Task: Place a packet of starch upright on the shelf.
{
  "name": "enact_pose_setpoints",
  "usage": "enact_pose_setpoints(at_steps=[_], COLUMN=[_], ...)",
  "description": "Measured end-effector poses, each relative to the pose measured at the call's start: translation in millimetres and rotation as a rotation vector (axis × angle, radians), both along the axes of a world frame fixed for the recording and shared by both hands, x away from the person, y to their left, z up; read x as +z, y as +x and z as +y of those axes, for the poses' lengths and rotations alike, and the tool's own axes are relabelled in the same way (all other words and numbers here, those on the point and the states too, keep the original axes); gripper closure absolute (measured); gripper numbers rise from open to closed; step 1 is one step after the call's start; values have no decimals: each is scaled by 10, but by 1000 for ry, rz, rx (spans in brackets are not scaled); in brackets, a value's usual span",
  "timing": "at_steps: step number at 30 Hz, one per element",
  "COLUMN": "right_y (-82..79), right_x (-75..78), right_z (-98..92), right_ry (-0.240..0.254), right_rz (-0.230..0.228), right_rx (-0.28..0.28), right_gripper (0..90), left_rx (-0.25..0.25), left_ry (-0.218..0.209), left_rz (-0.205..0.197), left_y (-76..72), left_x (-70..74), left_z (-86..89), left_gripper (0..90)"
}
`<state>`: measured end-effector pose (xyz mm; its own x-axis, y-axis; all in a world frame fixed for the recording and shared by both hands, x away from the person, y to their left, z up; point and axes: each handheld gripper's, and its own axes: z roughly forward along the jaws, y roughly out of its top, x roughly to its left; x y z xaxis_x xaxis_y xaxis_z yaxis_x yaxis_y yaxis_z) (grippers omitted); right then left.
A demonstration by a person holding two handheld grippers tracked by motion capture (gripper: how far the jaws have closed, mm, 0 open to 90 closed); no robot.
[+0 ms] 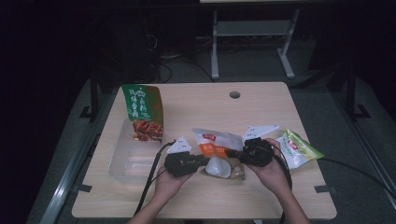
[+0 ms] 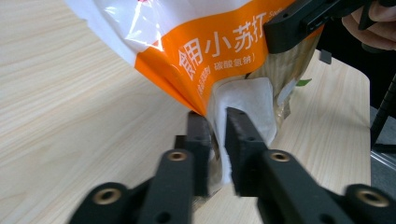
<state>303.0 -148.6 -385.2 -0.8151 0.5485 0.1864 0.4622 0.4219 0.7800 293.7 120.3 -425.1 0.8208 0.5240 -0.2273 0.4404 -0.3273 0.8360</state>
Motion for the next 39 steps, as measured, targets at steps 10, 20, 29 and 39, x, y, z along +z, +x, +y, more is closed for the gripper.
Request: enact_pose_setpoints(at_steps=[10, 20, 29, 39], right_y=[-38, 12, 73, 141], right_x=[70, 222, 370, 516], right_z=[-28, 98, 187, 318], right_ry=[31, 10, 30, 60], right_rz=[13, 15, 11, 3], right_rx=[-15, -41, -37, -17], right_gripper=[895, 895, 896, 896], left_rx=[-2, -24, -89, -109], left_ry=[25, 83, 129, 146], left_rz=[-38, -65, -80, -89], left_y=[-210, -415, -623, -696], left_x=[47, 24, 41, 3], left_z=[125, 209, 279, 373], left_gripper=[658, 499, 366, 313])
